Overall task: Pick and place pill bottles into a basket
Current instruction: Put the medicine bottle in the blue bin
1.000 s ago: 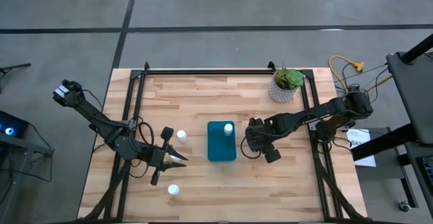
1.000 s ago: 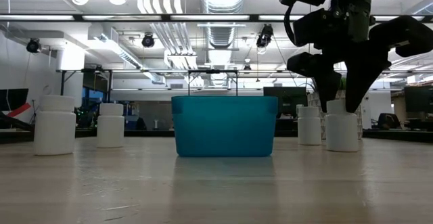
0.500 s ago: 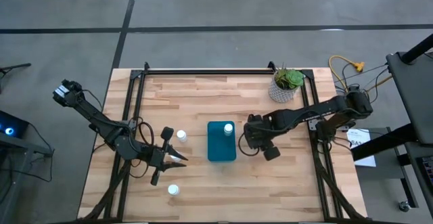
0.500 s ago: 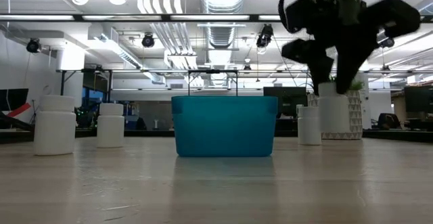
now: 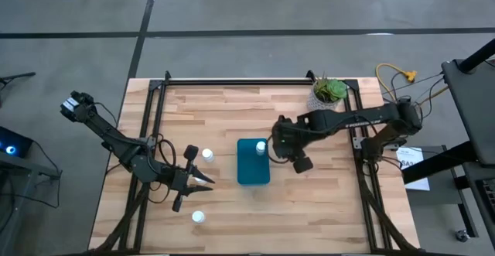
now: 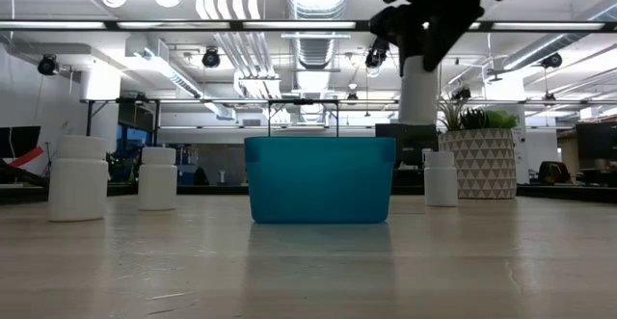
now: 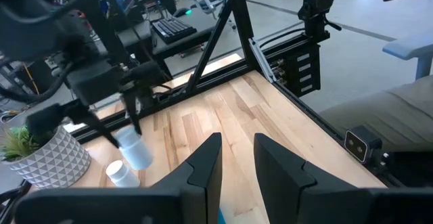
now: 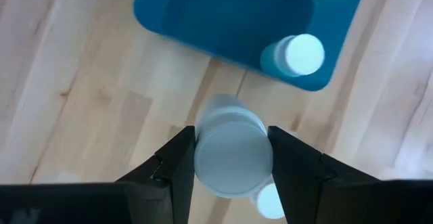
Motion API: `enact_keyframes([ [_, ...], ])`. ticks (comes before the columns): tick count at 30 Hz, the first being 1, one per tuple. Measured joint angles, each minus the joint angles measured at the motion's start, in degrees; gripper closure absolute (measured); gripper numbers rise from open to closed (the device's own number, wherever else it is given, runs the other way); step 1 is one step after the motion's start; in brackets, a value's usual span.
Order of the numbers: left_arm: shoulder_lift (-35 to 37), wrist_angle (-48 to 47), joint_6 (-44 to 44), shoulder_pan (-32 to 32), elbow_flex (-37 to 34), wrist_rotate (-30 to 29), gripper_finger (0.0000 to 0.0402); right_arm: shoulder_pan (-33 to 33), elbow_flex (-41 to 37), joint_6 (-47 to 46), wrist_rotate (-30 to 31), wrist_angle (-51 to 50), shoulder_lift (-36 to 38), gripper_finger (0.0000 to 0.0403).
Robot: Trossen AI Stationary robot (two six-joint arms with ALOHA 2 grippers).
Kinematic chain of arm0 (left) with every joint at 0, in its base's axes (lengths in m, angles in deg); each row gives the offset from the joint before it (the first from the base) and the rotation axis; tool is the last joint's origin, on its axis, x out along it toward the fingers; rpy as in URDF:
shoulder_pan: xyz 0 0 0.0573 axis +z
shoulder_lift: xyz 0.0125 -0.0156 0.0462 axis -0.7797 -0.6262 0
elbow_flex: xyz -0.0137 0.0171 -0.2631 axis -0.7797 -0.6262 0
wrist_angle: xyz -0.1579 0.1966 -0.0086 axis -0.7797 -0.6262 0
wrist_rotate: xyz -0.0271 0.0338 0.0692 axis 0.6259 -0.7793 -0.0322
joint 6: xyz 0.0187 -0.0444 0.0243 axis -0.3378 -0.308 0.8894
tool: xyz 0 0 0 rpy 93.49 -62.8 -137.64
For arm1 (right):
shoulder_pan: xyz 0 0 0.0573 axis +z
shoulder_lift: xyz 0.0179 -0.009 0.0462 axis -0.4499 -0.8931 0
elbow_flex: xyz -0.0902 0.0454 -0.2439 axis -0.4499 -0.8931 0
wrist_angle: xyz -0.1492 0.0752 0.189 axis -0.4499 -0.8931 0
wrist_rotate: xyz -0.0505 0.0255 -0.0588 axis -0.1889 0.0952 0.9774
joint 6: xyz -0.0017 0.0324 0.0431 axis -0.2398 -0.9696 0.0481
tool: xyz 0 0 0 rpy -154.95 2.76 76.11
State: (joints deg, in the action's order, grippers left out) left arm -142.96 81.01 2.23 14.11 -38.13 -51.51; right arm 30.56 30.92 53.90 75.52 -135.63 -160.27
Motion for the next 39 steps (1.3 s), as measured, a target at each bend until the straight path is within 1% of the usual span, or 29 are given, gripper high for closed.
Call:
enact_keyframes([
  [6,0.0,0.02,0.0,-0.02,0.0,0.01,0.0332,-1.29,8.43,3.84,-0.06,-3.78,-7.41,0.0255],
  [12,0.0,-0.09,0.0,-0.02,0.0,-0.02,0.0332,-1.64,16.95,7.37,-0.13,-4.7,-12.01,0.0255],
  [18,0.0,-0.22,-0.02,-0.02,0.0,0.0,0.0332,-2.13,23.41,10.34,-0.15,-5.0,-17.35,0.0255],
  [26,0.0,-0.26,-0.02,-0.02,0.0,-0.01,0.0332,-3.37,31.3,13.6,-0.33,-6.66,-26.39,0.0255],
  [33,0.0,-0.39,-0.13,-0.02,0.0,0.01,0.0332,-4.04,34.74,15.8,-0.48,-4.8,-31.13,0.0255],
  [39,0.0,-0.41,-0.13,-0.07,-0.02,0.01,0.0332,-5.24,33.74,17.16,-2.13,-2.84,-32.77,0.0255],
])
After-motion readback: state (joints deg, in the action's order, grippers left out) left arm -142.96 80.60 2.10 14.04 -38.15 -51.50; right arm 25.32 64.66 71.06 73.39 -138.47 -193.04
